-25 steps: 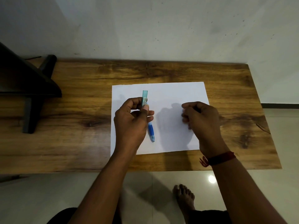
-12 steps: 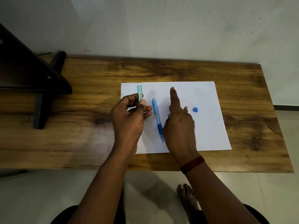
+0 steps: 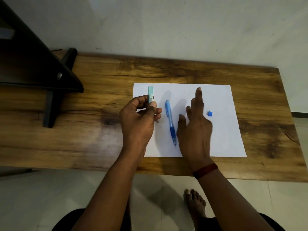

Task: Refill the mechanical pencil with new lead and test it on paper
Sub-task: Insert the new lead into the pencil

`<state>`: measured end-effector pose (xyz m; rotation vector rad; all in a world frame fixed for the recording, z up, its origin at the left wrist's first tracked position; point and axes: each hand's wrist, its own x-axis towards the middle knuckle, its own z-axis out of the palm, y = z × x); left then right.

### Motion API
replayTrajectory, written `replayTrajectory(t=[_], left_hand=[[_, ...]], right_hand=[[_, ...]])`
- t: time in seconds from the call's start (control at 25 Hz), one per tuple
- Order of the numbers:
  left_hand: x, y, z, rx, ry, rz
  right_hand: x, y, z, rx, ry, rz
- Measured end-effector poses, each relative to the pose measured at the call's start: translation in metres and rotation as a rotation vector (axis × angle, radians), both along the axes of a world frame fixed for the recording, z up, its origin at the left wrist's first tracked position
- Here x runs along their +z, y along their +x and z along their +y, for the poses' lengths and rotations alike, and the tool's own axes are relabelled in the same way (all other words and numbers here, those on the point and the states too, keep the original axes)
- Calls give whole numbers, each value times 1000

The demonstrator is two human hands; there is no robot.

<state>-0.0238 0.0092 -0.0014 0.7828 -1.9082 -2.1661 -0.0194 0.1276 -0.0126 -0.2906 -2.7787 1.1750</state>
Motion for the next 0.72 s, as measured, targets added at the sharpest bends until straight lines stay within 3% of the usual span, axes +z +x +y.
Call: replayTrajectory(t=[0.08,0.2,0.44,0.72], left_hand=[[1,-1,1,-9,4,-8],[3,-1,4,-60,-3,-29],[3,1,15,-230,-156,-62],[-1,6,24,-413,-418,-21]], right_hand=[[7,-5,18,-50,3,126],[13,-12,58,-79,178,279],[1,-13,93,3,341,34],[-6,-15,92,10,357,-12]])
